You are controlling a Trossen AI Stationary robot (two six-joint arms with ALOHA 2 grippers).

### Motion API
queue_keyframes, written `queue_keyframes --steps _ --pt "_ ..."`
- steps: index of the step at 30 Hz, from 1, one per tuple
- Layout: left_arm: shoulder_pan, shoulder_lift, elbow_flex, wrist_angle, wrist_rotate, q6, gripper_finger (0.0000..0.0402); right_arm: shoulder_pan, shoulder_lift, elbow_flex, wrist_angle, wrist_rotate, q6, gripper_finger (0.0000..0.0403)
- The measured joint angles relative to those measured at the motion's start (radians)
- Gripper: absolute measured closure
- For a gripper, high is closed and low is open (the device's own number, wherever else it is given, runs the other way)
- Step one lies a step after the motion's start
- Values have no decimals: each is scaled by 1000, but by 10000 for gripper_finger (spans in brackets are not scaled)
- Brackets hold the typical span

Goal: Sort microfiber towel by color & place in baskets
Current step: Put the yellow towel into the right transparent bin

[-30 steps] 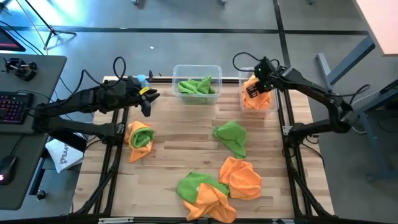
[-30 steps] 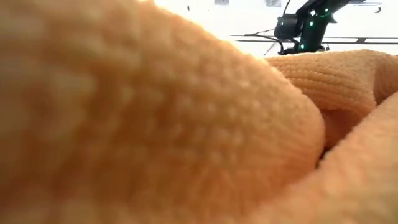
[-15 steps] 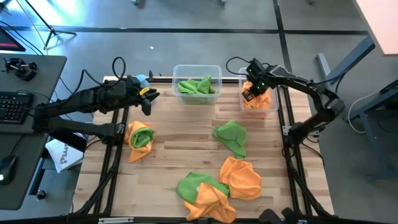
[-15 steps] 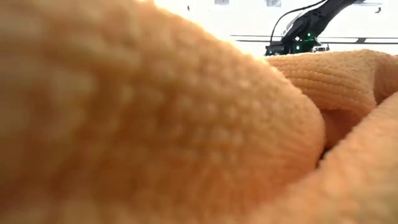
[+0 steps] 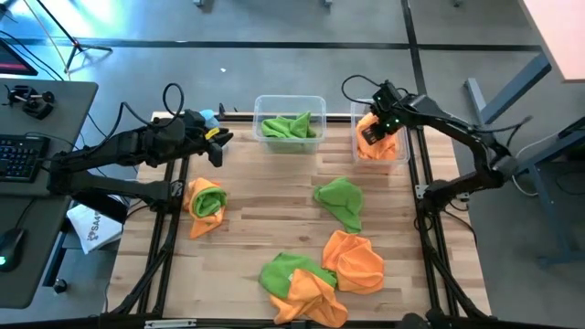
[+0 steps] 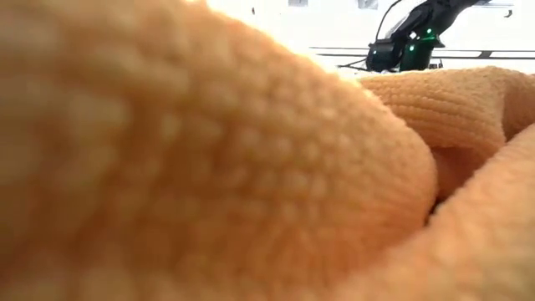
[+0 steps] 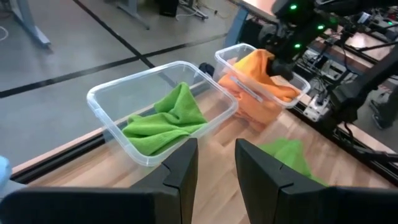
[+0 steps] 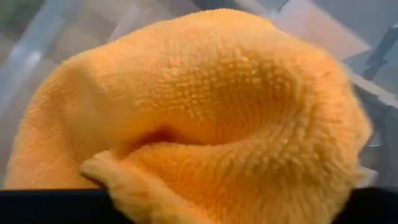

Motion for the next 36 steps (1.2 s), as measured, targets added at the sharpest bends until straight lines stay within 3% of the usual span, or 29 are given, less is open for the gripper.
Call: queue_keyframes --steps 10,19,36 --pt "0 0 0 16 -1 0 308 1 -145 0 -71 -12 76 218" --pt "0 0 0 15 -1 17 308 3 -165 1 -248 -203 153 217" --pt "0 0 0 15 -1 28 308 3 -166 4 -269 -143 156 217"
